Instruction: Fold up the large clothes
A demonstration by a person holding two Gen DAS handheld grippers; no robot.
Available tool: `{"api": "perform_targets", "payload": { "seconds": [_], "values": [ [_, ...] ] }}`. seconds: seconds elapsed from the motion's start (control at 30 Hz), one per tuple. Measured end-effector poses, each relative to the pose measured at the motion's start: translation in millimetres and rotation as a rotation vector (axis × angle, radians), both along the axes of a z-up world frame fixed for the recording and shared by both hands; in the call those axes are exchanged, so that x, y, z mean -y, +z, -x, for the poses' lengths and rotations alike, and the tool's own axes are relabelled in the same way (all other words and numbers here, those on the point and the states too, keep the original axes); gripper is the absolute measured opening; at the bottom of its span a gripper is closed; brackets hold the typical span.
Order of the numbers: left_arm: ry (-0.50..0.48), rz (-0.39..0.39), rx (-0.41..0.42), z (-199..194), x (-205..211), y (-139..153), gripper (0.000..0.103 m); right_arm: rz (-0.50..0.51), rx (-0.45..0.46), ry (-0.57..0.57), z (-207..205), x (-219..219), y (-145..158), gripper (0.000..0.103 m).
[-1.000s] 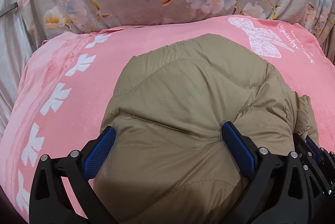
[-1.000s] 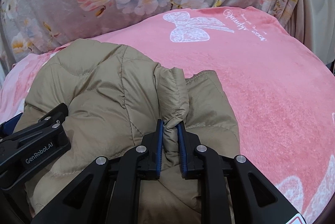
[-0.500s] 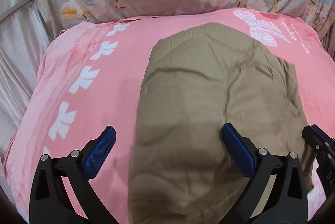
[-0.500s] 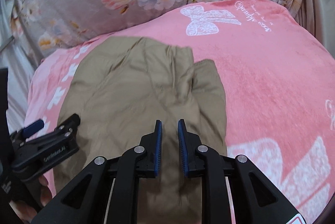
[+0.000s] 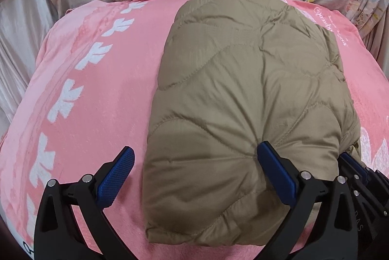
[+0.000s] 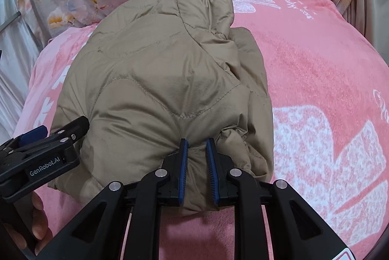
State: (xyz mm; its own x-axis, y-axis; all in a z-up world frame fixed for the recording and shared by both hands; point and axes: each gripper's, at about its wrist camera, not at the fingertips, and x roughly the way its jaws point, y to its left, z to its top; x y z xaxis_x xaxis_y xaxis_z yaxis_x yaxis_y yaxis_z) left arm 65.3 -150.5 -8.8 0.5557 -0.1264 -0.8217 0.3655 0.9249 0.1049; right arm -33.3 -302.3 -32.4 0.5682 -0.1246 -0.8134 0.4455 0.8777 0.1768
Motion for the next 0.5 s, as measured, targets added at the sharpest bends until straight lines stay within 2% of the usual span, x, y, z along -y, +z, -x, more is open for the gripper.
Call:
{"api": "perform_targets", "payload": {
  "seconds": [0.2,0.5],
  "values": [
    [-0.004,0.002,0.008,-0.6,1.7,-7.8,0.098,0.099,-0.003,-0.003,-4.0,-13.2,-8.4,0.018],
    [-0.005,-0.005,0.018,-0.4,4.1,-13.1,0.098,0.086,0.012,0.007,-5.4,-8.5,-14.6,0.018]
  ]
}}
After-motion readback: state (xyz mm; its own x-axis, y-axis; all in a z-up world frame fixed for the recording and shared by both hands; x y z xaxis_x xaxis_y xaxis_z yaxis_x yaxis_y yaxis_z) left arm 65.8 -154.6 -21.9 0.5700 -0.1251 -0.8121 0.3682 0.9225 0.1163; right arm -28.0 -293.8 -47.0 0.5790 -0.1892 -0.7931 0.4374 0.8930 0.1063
